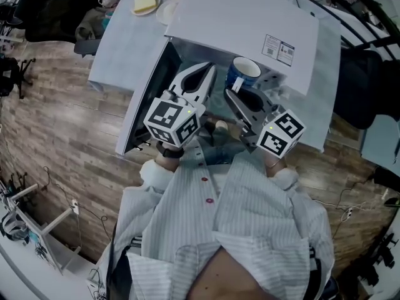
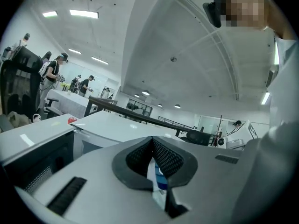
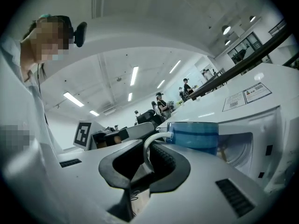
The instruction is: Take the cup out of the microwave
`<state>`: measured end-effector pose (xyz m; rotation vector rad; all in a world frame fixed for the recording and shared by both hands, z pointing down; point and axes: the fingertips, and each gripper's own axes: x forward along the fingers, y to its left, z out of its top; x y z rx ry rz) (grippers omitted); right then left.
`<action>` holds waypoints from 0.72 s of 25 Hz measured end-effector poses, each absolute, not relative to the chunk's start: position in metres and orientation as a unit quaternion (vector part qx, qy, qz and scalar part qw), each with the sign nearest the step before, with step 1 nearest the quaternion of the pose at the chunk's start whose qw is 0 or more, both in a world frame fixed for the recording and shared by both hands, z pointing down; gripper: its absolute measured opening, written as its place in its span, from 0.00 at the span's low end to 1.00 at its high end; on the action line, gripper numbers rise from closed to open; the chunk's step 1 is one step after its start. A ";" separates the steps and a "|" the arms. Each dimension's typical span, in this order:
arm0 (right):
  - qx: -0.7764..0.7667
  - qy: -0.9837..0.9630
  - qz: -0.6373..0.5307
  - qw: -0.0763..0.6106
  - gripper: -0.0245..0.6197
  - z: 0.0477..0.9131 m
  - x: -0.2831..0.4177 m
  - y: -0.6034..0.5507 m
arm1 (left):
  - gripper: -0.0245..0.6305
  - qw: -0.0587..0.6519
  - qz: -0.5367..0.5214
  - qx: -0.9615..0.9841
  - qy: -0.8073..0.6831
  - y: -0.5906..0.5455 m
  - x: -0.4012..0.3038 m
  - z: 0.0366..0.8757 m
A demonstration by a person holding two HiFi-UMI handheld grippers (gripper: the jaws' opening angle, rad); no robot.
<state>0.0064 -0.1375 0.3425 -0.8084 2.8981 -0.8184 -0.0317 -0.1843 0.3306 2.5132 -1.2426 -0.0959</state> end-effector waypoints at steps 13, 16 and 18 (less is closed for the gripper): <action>-0.264 0.939 -0.215 0.047 0.14 0.282 0.043 -0.135 | 0.05 0.147 -0.047 0.899 -0.411 -0.181 0.003 0.303; -0.271 0.939 -0.206 0.052 0.14 0.272 0.051 -0.138 | 0.05 0.145 -0.050 0.904 -0.400 -0.181 0.012 0.295; -0.275 0.939 -0.201 0.052 0.14 0.268 0.053 -0.139 | 0.05 0.142 -0.051 0.907 -0.394 -0.179 0.015 0.293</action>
